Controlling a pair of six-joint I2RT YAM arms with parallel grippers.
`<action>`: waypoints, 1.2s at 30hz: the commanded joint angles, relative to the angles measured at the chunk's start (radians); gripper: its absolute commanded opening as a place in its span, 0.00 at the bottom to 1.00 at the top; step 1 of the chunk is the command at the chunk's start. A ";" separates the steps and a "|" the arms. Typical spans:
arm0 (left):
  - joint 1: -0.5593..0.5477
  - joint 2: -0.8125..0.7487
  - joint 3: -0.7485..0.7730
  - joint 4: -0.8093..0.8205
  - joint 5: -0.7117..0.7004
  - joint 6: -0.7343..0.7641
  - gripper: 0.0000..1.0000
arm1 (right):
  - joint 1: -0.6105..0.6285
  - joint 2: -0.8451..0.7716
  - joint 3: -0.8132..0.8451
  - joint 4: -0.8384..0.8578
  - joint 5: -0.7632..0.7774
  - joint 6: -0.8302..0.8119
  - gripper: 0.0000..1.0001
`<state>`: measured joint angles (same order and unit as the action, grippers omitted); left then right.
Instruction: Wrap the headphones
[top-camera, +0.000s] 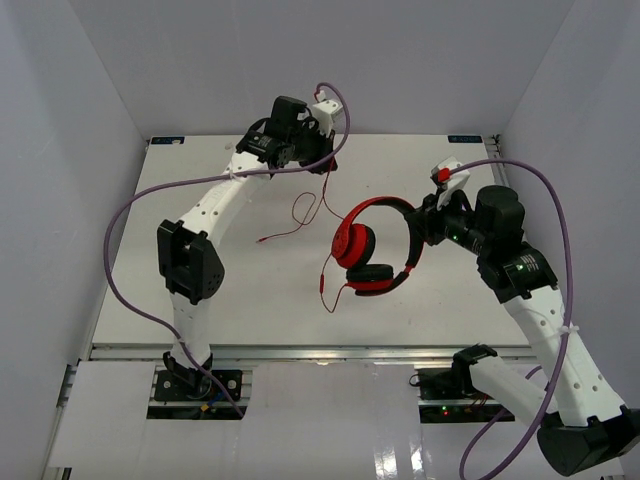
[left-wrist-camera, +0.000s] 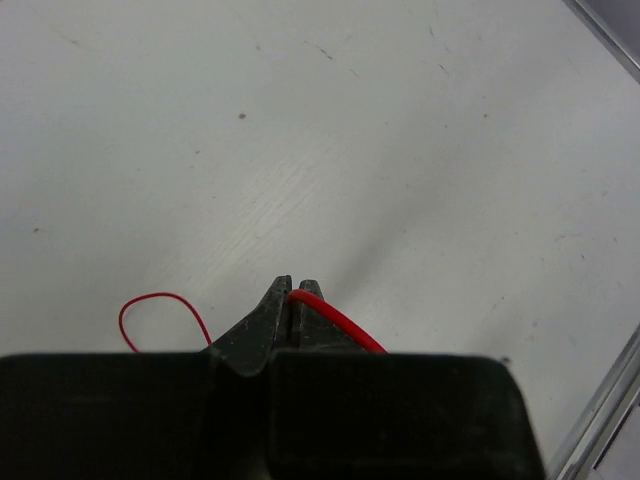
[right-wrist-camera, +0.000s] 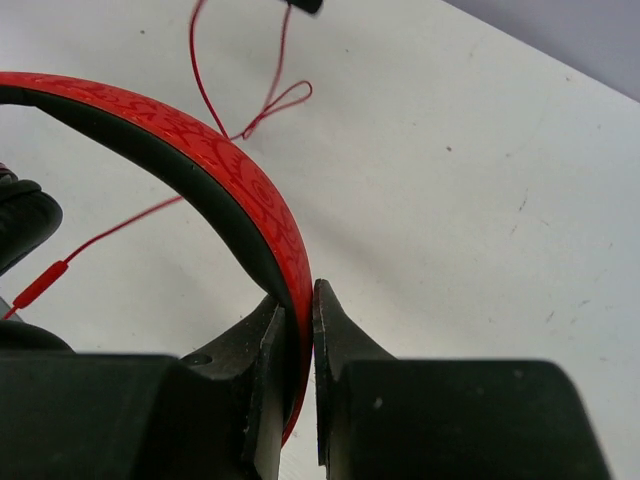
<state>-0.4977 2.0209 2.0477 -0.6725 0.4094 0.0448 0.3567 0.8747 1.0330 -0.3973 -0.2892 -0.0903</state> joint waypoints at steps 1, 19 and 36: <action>-0.002 -0.059 0.055 -0.148 -0.248 -0.034 0.00 | 0.027 -0.043 -0.029 0.117 0.050 -0.029 0.08; -0.183 -0.103 0.250 -0.155 -0.674 0.047 0.00 | 0.254 0.106 -0.059 0.200 0.373 0.001 0.08; -0.165 -0.071 0.299 -0.117 -0.778 -0.005 0.00 | 0.256 0.209 0.000 0.306 0.248 0.625 0.08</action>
<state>-0.6738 1.9633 2.2741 -0.8342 -0.3140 0.0654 0.6091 1.0460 0.9723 -0.2116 -0.0142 0.3219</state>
